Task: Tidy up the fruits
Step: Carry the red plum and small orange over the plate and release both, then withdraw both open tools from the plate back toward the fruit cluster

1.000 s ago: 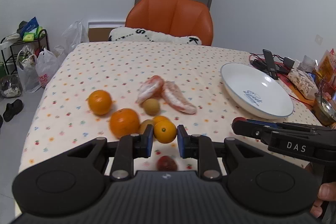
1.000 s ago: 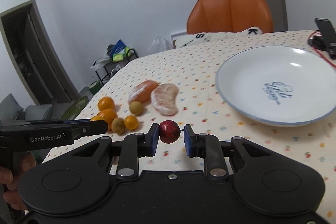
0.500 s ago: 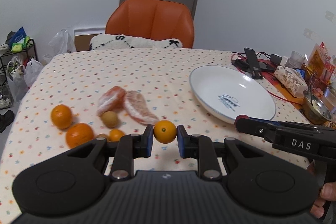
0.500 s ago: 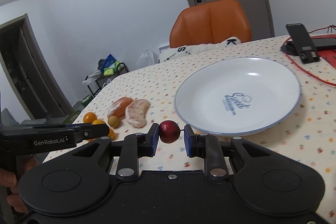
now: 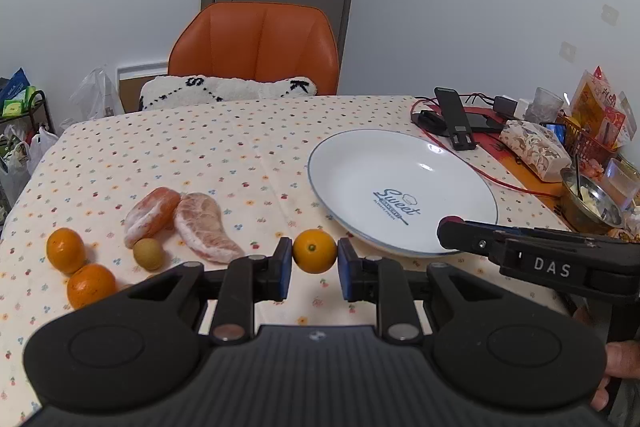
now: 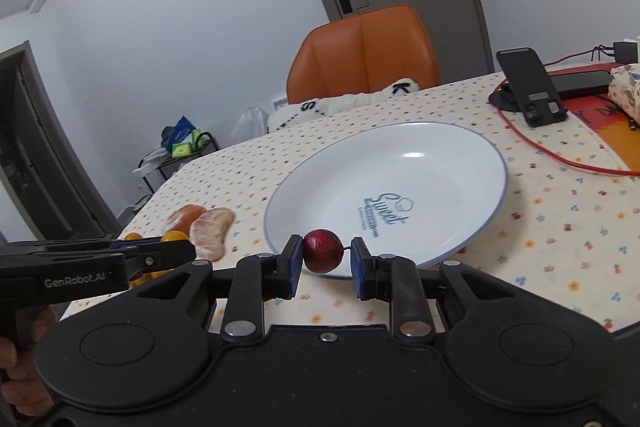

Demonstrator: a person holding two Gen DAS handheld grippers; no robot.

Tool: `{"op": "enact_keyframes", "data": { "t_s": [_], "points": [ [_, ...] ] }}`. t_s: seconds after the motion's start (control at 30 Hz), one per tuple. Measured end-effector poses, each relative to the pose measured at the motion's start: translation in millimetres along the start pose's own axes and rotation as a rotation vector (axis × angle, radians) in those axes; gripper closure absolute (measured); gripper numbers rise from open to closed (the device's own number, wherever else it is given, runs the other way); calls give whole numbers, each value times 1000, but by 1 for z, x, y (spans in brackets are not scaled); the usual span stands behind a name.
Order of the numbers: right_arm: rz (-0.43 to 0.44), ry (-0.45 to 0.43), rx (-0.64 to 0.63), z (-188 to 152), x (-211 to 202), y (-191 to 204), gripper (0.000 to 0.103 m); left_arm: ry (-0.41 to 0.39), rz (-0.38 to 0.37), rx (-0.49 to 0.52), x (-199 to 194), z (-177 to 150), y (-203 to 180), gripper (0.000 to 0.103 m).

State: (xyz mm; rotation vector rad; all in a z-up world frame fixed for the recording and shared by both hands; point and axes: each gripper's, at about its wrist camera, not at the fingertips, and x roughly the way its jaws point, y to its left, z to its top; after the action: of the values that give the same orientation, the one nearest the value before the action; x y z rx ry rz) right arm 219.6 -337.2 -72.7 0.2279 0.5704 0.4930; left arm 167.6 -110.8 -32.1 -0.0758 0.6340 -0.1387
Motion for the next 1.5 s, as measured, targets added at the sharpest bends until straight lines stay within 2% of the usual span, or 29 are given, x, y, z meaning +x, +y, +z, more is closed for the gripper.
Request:
{"op": "enact_keyframes", "data": {
  "t_s": [0.37, 0.53, 1.1, 1.43, 1.5],
  "points": [
    [-59, 22, -9, 3, 14, -13, 78, 0, -3, 22, 12, 10, -12, 81],
    [-85, 13, -14, 4, 13, -15, 74, 1, -23, 34, 19, 16, -20, 81],
    [-83, -11, 2, 2, -9, -17, 73, 9, -70, 94, 41, 29, -44, 81],
    [-84, -18, 2, 0, -15, -15, 64, 26, -67, 77, 40, 29, -37, 75],
    [-81, -22, 2, -1, -16, -14, 59, 29, -55, 67, 37, 27, -31, 70]
  ]
}}
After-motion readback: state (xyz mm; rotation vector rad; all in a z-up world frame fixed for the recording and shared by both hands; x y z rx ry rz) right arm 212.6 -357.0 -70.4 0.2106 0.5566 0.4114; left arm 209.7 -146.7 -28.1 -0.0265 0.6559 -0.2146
